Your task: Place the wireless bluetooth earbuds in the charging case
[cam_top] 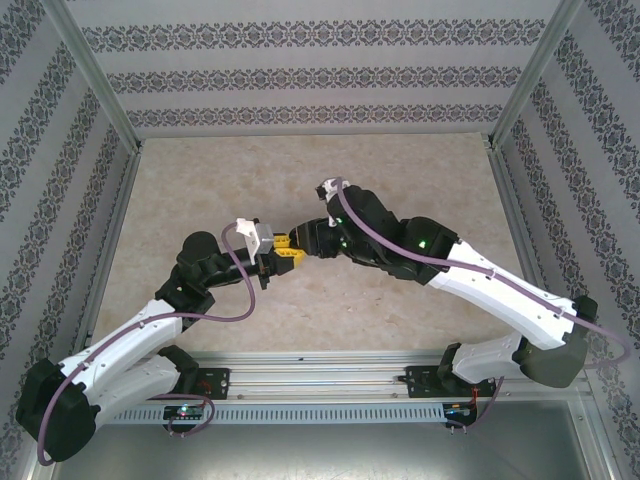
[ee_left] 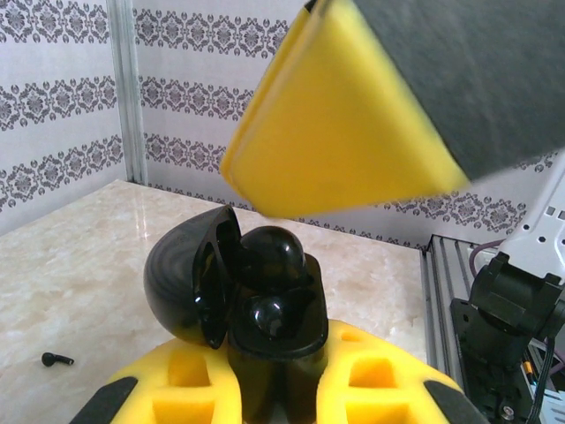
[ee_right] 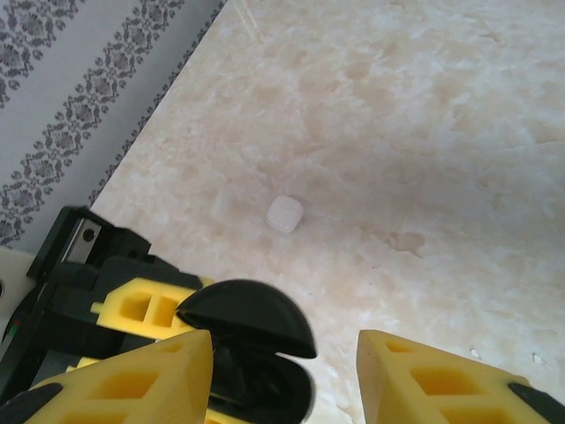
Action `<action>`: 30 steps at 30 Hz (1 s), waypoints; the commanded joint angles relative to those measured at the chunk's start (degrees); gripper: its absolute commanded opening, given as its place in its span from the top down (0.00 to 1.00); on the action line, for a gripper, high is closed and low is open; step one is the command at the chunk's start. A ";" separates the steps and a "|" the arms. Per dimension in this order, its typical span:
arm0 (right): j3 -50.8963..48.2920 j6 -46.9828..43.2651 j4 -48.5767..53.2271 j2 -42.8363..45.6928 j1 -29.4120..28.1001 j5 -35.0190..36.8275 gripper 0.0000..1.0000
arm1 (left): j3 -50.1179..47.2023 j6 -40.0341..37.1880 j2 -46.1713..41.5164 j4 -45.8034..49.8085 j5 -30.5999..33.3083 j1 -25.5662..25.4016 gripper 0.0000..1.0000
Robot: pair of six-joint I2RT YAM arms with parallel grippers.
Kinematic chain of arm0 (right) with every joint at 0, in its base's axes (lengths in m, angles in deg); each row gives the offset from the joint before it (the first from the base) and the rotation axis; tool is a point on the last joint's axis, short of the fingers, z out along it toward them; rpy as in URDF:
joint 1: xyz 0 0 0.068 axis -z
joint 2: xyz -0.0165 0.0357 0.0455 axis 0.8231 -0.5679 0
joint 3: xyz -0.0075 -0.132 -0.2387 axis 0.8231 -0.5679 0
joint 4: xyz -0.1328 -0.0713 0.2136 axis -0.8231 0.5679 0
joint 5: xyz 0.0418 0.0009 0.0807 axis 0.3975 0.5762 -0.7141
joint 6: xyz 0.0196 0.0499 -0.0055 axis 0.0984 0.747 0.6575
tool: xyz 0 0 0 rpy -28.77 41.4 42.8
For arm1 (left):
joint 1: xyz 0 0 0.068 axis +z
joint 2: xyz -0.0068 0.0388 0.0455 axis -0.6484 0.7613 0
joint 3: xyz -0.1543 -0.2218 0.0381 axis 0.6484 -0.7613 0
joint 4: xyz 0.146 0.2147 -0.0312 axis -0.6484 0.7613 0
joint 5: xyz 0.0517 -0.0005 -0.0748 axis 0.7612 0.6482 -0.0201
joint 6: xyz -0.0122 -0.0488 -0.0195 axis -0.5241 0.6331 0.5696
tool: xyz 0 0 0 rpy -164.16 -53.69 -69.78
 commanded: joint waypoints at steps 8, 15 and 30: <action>-1.72 2.16 -2.43 1.03 2.10 -7.16 0.48 | 0.44 1.13 0.37 -3.82 -2.79 -0.51 1.00; -0.83 1.39 -0.13 -0.57 2.16 -7.91 0.44 | 0.67 1.30 0.23 -3.80 -3.13 -0.51 1.00; -1.82 2.48 1.63 -0.41 4.19 -6.88 0.48 | 0.51 1.39 -0.15 -3.90 -3.40 -0.51 1.00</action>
